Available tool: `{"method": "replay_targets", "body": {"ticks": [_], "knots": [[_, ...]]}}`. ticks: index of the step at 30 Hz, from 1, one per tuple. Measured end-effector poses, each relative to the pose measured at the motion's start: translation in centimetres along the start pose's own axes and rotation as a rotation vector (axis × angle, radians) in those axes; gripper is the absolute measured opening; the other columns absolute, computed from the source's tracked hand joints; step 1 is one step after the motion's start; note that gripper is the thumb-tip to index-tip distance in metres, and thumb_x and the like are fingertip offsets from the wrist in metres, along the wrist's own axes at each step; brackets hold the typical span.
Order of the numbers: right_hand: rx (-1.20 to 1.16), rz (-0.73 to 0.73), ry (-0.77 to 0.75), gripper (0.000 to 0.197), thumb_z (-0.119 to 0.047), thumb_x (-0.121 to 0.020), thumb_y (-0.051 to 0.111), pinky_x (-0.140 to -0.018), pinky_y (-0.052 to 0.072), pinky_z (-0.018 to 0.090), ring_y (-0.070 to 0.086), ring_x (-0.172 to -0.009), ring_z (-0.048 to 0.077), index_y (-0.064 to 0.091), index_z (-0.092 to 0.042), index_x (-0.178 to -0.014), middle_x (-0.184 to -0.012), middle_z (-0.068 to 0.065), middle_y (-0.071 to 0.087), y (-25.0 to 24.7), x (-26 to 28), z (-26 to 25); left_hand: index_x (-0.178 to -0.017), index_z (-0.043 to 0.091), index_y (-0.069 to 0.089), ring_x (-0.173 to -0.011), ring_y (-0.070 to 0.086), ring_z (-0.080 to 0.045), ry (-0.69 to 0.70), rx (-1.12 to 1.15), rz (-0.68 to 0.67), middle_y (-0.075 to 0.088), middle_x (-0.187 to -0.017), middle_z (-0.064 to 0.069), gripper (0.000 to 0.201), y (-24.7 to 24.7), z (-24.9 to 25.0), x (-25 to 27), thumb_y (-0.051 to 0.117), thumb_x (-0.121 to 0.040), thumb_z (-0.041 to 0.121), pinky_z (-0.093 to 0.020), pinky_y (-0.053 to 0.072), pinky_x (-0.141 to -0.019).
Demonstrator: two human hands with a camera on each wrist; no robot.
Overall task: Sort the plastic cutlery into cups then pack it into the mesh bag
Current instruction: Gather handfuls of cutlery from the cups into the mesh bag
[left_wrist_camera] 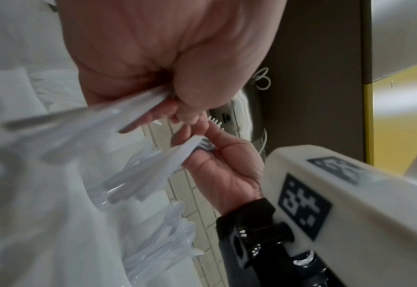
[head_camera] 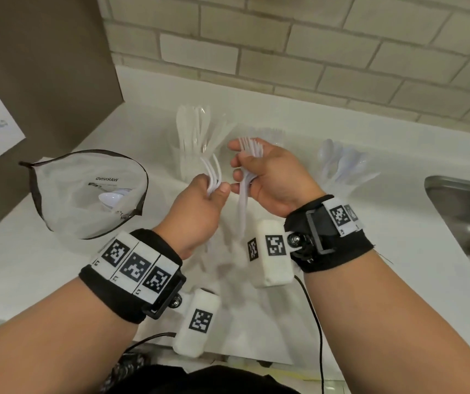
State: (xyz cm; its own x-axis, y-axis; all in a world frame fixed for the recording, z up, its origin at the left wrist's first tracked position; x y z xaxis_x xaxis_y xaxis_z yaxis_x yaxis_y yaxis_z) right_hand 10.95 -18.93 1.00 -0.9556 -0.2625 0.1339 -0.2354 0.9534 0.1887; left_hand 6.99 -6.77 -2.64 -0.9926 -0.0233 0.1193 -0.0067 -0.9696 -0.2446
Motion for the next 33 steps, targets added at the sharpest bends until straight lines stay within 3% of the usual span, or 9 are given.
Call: {"method": "replay_targets", "body": {"ticks": [4,9,12,17,20,24,27,29,33], "knots": [[0.021,-0.037,0.022,0.012,-0.015,-0.100,0.044,-0.066,0.045,0.030,0.049,-0.068,0.014,0.056,-0.018,-0.100,-0.084,0.001,0.054,0.7,0.3,1.5,-0.116,0.016,0.038,-0.062,0.046,-0.010,0.042,-0.168,-0.076,0.047,-0.077,0.001,0.031,0.6,0.6,0.1,0.051,-0.089,0.008,-0.018,0.036,-0.050],[-0.007,-0.104,0.009,0.026,-0.002,-0.090,0.058,-0.075,0.049,0.033,0.060,-0.087,0.023,0.051,-0.010,-0.114,-0.093,0.008,0.061,1.6,0.6,2.8,-0.129,0.007,0.032,-0.087,0.058,-0.011,0.045,-0.271,-0.142,0.055,-0.099,-0.002,0.049,1.3,0.9,0.1,0.053,-0.085,0.007,-0.020,0.045,-0.061],[0.002,-0.051,0.025,0.023,0.002,-0.093,0.053,-0.080,0.049,0.036,0.057,-0.094,0.026,0.053,-0.008,-0.113,-0.093,0.009,0.059,1.6,0.3,3.3,-0.133,0.006,0.026,-0.078,0.054,-0.006,0.019,-0.250,-0.155,0.053,-0.095,-0.001,0.052,1.4,0.5,0.3,0.052,-0.088,0.006,-0.011,0.041,-0.051],[-0.004,0.072,0.007,0.016,0.000,-0.096,0.048,-0.083,0.052,0.046,0.060,-0.083,0.026,0.053,-0.010,-0.107,-0.087,0.004,0.057,0.6,0.3,2.4,-0.141,0.016,0.030,-0.109,0.052,-0.014,-0.011,-0.263,-0.145,0.040,-0.134,-0.005,0.074,0.6,-0.3,0.8,0.065,-0.076,0.017,-0.029,0.050,-0.086],[-0.068,0.197,-0.182,0.012,0.001,-0.095,0.049,-0.077,0.053,0.044,0.060,-0.077,0.026,0.053,-0.009,-0.101,-0.089,0.003,0.057,-2.1,-0.3,-1.9,-0.148,0.020,0.022,-0.116,0.044,-0.008,0.015,-0.266,-0.085,0.032,-0.137,0.001,0.080,-1.2,0.2,1.8,0.067,-0.082,0.018,-0.028,0.045,-0.095],[0.065,0.370,-0.604,0.015,-0.002,-0.093,0.049,-0.073,0.055,0.035,0.061,-0.071,0.020,0.049,-0.012,-0.104,-0.100,0.011,0.056,-6.0,-0.8,-9.3,-0.131,0.032,0.046,-0.112,0.050,-0.001,0.151,-0.345,0.006,0.041,-0.131,0.005,0.054,-4.7,2.0,3.5,0.067,-0.083,0.022,-0.016,0.046,-0.084],[0.202,0.458,-0.730,0.019,-0.005,-0.092,0.050,-0.073,0.056,0.030,0.062,-0.070,0.015,0.046,-0.010,-0.110,-0.111,0.018,0.054,-7.1,-1.9,-10.6,-0.119,0.037,0.056,-0.105,0.052,0.003,0.252,-0.458,0.071,0.046,-0.122,0.009,0.038,-7.3,2.8,4.7,0.065,-0.083,0.026,-0.011,0.041,-0.081],[0.219,0.488,-0.688,0.020,-0.006,-0.089,0.050,-0.072,0.056,0.034,0.061,-0.069,0.017,0.048,-0.012,-0.108,-0.107,0.016,0.056,-7.6,-3.4,-9.0,-0.115,0.041,0.056,-0.105,0.052,-0.002,0.280,-0.572,0.132,0.045,-0.119,0.012,0.038,-9.0,2.9,5.4,0.066,-0.081,0.029,-0.015,0.040,-0.081],[0.315,0.523,-0.546,0.024,-0.009,-0.087,0.053,-0.074,0.055,0.036,0.063,-0.072,0.018,0.050,-0.025,-0.106,-0.091,0.004,0.059,-8.4,-5.6,-4.7,-0.118,0.045,0.052,-0.123,0.041,-0.025,0.146,-0.855,0.264,0.050,-0.124,0.005,0.053,-12.8,1.3,6.2,0.070,-0.068,0.047,-0.049,0.035,-0.100]]}}
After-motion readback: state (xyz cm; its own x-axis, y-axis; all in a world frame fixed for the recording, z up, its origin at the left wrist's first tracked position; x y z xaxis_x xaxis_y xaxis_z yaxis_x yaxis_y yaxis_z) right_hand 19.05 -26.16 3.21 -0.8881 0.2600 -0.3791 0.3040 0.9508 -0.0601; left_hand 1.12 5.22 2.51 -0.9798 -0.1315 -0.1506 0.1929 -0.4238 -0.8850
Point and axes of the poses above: each hand's wrist, its own x-axis away from the middle knuckle, its own y-axis out of the palm, z = x × y, the point moved 5 cm from there along -x, towards the middle knuckle
